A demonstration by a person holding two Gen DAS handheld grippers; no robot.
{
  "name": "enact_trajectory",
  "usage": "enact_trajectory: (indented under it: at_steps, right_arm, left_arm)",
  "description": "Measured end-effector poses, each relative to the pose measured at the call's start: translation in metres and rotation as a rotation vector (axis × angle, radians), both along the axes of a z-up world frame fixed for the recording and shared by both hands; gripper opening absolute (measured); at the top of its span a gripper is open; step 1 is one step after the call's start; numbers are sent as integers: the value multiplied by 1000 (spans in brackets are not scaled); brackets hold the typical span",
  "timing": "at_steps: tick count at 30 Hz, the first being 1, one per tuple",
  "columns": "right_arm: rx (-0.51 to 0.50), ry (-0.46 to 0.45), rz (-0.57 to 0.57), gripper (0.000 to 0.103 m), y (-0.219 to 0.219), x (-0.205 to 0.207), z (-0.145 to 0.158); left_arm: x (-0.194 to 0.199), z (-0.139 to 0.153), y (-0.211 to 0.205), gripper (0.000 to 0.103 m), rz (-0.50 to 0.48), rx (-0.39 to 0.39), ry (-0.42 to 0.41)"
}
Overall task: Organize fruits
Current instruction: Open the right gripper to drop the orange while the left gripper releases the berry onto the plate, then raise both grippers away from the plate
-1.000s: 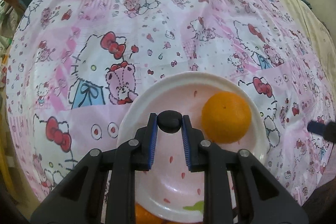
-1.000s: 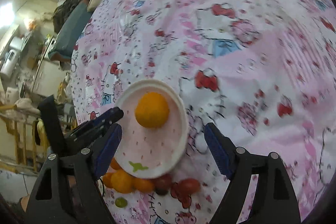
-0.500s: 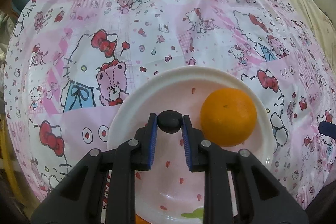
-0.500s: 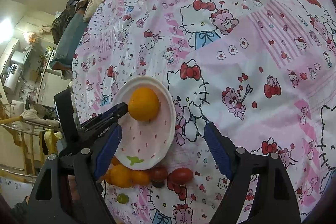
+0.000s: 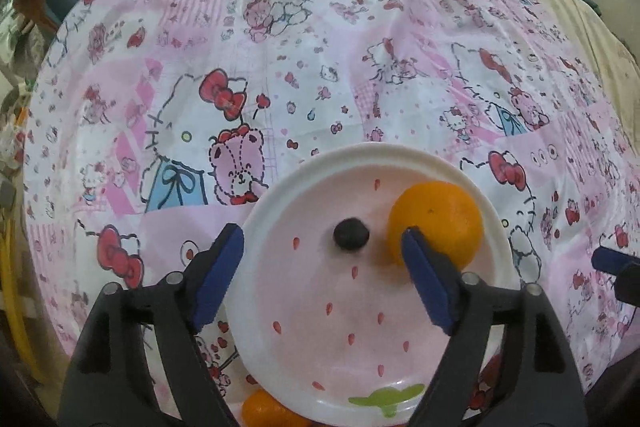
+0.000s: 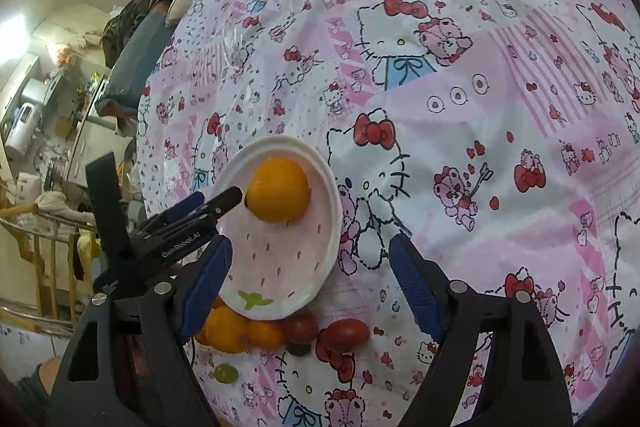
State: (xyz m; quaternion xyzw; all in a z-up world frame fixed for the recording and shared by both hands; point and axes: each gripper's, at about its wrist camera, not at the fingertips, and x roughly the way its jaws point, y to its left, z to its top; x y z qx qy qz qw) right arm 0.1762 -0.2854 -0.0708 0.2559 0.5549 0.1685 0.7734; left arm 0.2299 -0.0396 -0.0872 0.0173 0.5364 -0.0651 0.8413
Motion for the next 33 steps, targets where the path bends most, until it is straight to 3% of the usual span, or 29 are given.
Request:
enact_trajectory:
  at_steps: [6, 8, 12, 24, 30, 33]
  right_arm:
    - [-33, -34, 6, 83, 0, -5, 7]
    - [-36, -39, 5, 83, 0, -6, 9]
    - [-47, -53, 10, 83, 1, -9, 13]
    - [-66, -109, 34, 83, 5, -39, 28]
    - [-91, -116, 40, 83, 7, -57, 30]
    - [-97, -114, 54, 83, 11, -64, 29]
  left_arm:
    - [-13, 15, 6, 79, 21, -7, -32]
    - [-24, 27, 11, 79, 48, -2, -76]
    - [-42, 48, 18, 97, 69, 17, -131]
    - [-103, 74, 42, 97, 107, 59, -125]
    - [-129, 86, 49, 97, 130, -4, -149]
    - [-140, 88, 49, 97, 131, 4, -154]
